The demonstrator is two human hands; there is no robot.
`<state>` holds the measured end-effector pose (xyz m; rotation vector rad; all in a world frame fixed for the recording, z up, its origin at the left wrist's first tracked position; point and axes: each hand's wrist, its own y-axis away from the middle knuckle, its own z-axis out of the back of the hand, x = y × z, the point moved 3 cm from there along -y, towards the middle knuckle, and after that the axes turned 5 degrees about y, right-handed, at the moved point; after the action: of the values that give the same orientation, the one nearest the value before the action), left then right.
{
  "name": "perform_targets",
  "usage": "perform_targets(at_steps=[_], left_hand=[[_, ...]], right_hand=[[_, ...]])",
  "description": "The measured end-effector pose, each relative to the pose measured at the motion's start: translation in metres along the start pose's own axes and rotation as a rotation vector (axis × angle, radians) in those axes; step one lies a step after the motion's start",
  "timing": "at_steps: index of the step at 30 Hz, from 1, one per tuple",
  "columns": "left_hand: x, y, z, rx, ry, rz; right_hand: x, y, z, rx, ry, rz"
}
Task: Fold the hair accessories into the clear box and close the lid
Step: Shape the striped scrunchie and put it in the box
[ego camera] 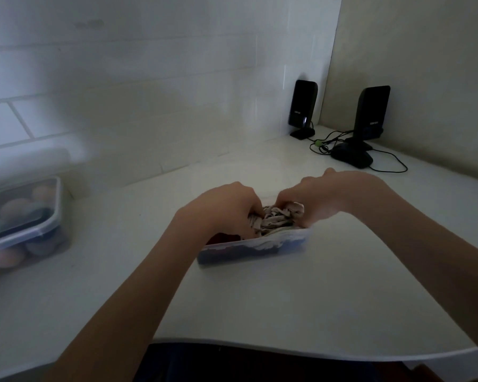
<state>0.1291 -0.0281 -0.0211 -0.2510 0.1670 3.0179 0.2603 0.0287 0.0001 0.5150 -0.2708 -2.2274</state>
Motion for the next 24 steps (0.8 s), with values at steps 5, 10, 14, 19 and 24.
perform_targets(at_steps=[5,10,14,19,24], left_hand=[[0.0,-0.003,-0.01,-0.014,-0.028,-0.006],[0.004,-0.001,-0.008,0.014,0.011,-0.025],[0.003,0.003,-0.005,0.054,0.059,0.005],[-0.014,0.005,0.009,-0.143,-0.012,-0.059],[-0.018,0.004,0.014,-0.155,-0.011,-0.033]], right_hand=[[0.008,-0.019,-0.013,-0.155,0.115,0.006],[0.007,-0.021,-0.014,-0.156,0.161,0.014],[0.006,-0.018,-0.015,-0.158,0.148,0.025],[0.01,-0.009,-0.009,-0.451,0.316,0.139],[0.01,-0.016,-0.008,-0.307,0.024,0.096]])
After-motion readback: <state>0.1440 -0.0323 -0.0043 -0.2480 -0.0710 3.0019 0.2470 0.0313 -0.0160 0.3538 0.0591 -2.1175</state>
